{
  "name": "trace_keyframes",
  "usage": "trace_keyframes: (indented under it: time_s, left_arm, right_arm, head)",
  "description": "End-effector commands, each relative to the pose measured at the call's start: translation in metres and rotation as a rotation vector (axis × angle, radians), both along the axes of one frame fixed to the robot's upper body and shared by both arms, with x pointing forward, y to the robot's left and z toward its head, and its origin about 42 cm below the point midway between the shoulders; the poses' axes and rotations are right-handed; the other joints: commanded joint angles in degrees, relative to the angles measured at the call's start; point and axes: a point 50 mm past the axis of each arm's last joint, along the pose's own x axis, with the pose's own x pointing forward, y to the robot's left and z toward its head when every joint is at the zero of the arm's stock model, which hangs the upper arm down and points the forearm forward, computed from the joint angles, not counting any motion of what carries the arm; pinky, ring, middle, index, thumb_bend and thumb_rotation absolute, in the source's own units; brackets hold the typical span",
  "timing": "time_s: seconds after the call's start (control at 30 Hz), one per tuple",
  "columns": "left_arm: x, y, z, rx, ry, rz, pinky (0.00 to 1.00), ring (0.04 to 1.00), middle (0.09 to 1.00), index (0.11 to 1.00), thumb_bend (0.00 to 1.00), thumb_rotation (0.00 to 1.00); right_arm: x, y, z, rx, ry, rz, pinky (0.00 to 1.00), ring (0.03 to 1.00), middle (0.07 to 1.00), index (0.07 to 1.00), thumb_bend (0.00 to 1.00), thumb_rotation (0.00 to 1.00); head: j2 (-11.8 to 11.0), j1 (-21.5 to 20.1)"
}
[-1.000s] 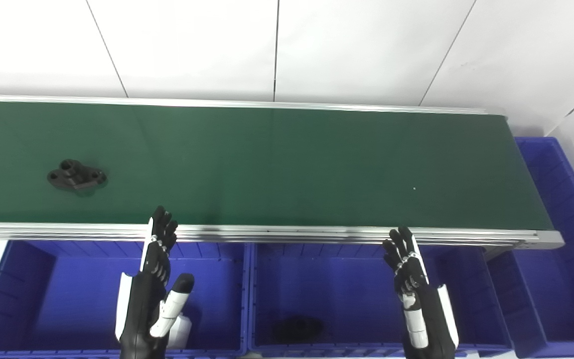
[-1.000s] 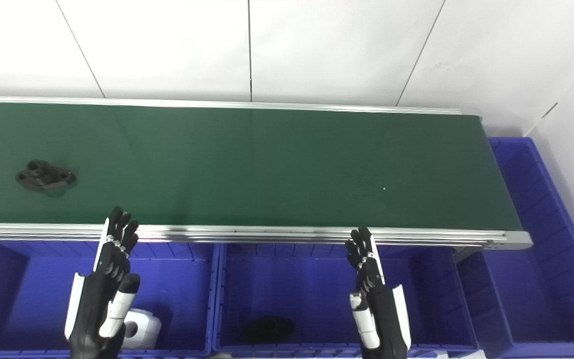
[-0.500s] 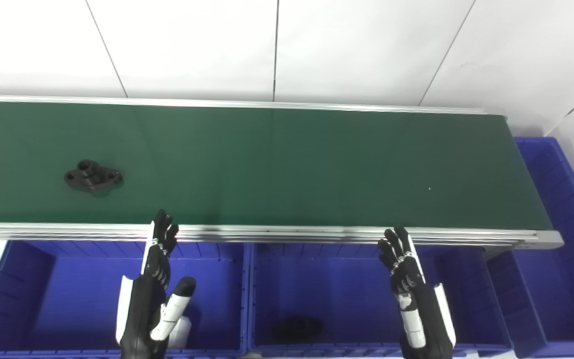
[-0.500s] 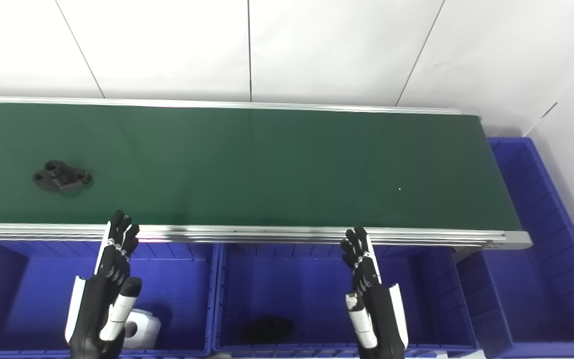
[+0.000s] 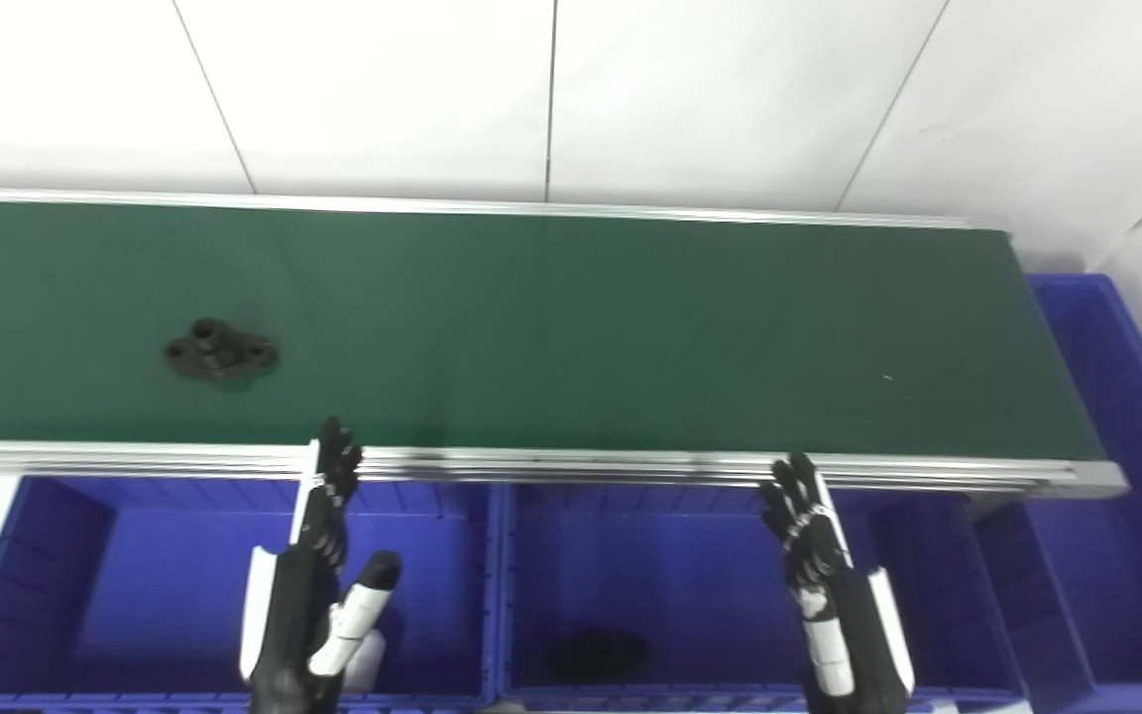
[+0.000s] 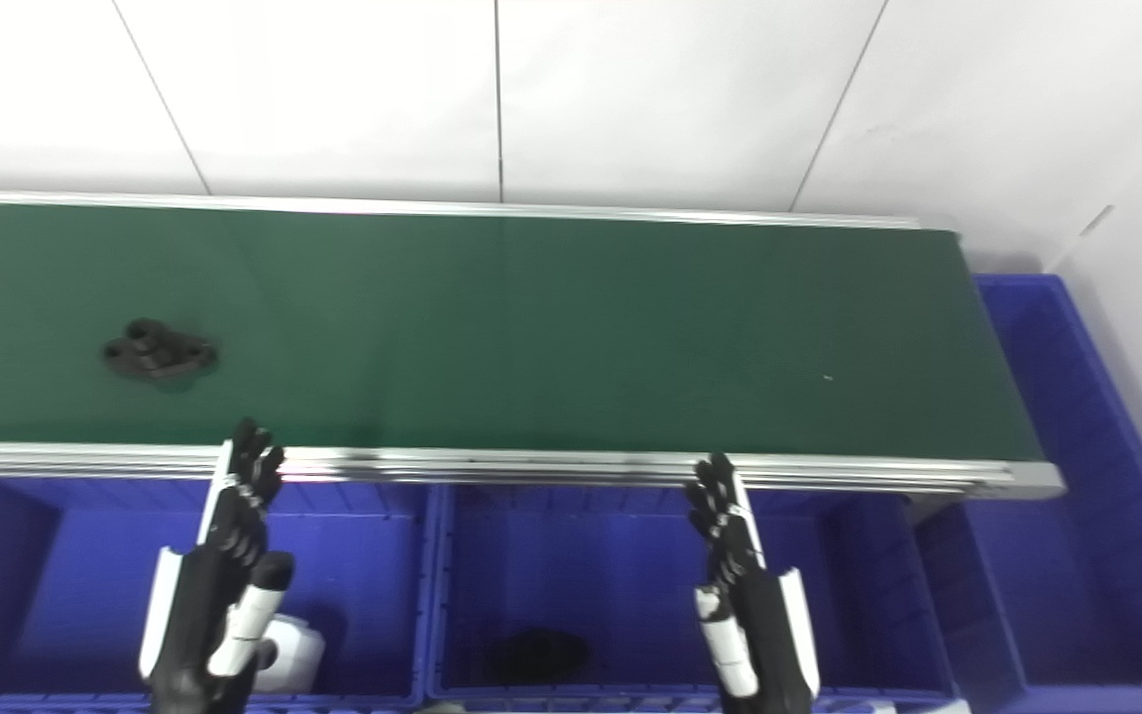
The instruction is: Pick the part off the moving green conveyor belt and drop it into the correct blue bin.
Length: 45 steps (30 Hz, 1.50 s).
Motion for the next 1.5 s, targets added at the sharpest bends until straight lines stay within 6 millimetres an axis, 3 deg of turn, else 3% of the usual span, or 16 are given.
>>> trace_keyframes:
  time_s: [0.0,0.1,0.37,0.57,0.63,0.7,0.87,1.03,1.1,1.17,1.3,1.37,1.47]
  left_arm:
    - [0.000,-0.007,0.005,-0.013,-0.043,0.005,0.96,0.968,0.992,1.000,0.61,0.80]
    - [0.001,-0.016,0.002,-0.016,-0.040,0.009,0.94,0.955,0.979,0.988,0.61,0.78]
    - [0.008,-0.036,-0.003,-0.027,-0.046,0.005,0.89,0.927,0.958,0.954,0.61,0.72]
    - [0.012,-0.052,-0.010,-0.021,-0.036,0.022,0.86,0.921,0.954,0.942,0.71,0.75]
    - [0.011,-0.057,-0.013,-0.037,-0.016,0.022,0.86,0.932,0.962,0.946,0.72,0.74]
    - [0.012,-0.059,-0.017,-0.053,-0.002,0.027,0.87,0.941,0.966,0.945,0.71,0.72]
    - [0.013,-0.057,-0.022,-0.068,0.003,0.026,0.88,0.941,0.957,0.932,0.72,0.70]
    - [0.013,-0.047,-0.021,-0.077,-0.005,0.018,0.87,0.946,0.958,0.931,0.69,0.67]
    - [0.012,-0.042,-0.018,-0.077,-0.008,0.018,0.88,0.949,0.959,0.935,0.68,0.67]
    - [0.012,-0.035,-0.015,-0.053,-0.032,0.013,0.88,0.939,0.957,0.939,0.69,0.69]
    - [0.012,-0.024,-0.009,0.006,-0.068,-0.003,0.86,0.919,0.957,0.948,0.70,0.74]
    - [0.012,-0.021,-0.008,0.011,-0.067,-0.010,0.87,0.922,0.961,0.960,0.70,0.74]
    - [0.012,-0.017,-0.006,0.011,-0.060,-0.019,0.89,0.929,0.964,0.967,0.69,0.74]
  right_arm:
    - [0.000,-0.006,0.004,-0.002,-0.064,0.008,0.97,0.956,0.974,1.000,0.80,0.92]
    - [-0.001,-0.015,-0.002,-0.005,-0.057,0.010,0.98,0.970,0.989,1.000,0.80,0.93]
    - [0.005,-0.038,-0.011,0.010,-0.046,0.013,1.00,0.992,1.000,1.000,0.80,0.97]
    - [0.009,-0.051,-0.015,-0.025,-0.039,0.001,1.00,0.999,1.000,1.000,0.76,0.97]
    - [0.010,-0.056,-0.019,-0.043,-0.030,-0.014,1.00,1.000,1.000,1.000,0.75,0.97]
    - [0.010,-0.058,-0.025,-0.023,-0.015,-0.025,1.00,1.000,1.000,1.000,0.75,0.96]
    - [0.013,-0.057,-0.032,-0.020,-0.001,-0.003,1.00,1.000,1.000,1.000,0.76,0.90]
    - [0.017,-0.050,-0.025,-0.090,-0.021,0.011,0.99,0.976,0.995,1.000,0.75,0.86]
    - [0.018,-0.046,-0.018,-0.120,-0.040,0.007,0.96,0.959,0.984,1.000,0.72,0.82]
    - [0.025,-0.045,-0.004,-0.259,-0.086,0.017,0.93,0.940,0.964,0.986,0.72,0.76]
    - [0.039,-0.043,0.018,-0.456,-0.208,0.003,0.88,0.916,0.925,0.949,0.87,0.68]
    - [0.047,-0.042,0.027,-0.496,-0.263,-0.008,0.81,0.869,0.896,0.928,0.97,0.66]
    - [0.066,-0.037,0.045,-0.524,-0.313,-0.029,0.74,0.815,0.868,0.925,0.99,0.65]
  head:
    - [-1.1,2.0]
    - [-2.8,5.8]
    - [-2.7,9.0]
    - [-5.4,10.6]
    - [-8.3,11.4]
    - [-9.8,11.4]
    - [-11.2,9.9]
    - [-10.2,6.3]
    - [-9.2,4.9]
    - [-7.3,2.9]
    - [-5.2,0.3]
    - [-4.8,-0.3]
    - [-4.2,-1.1]
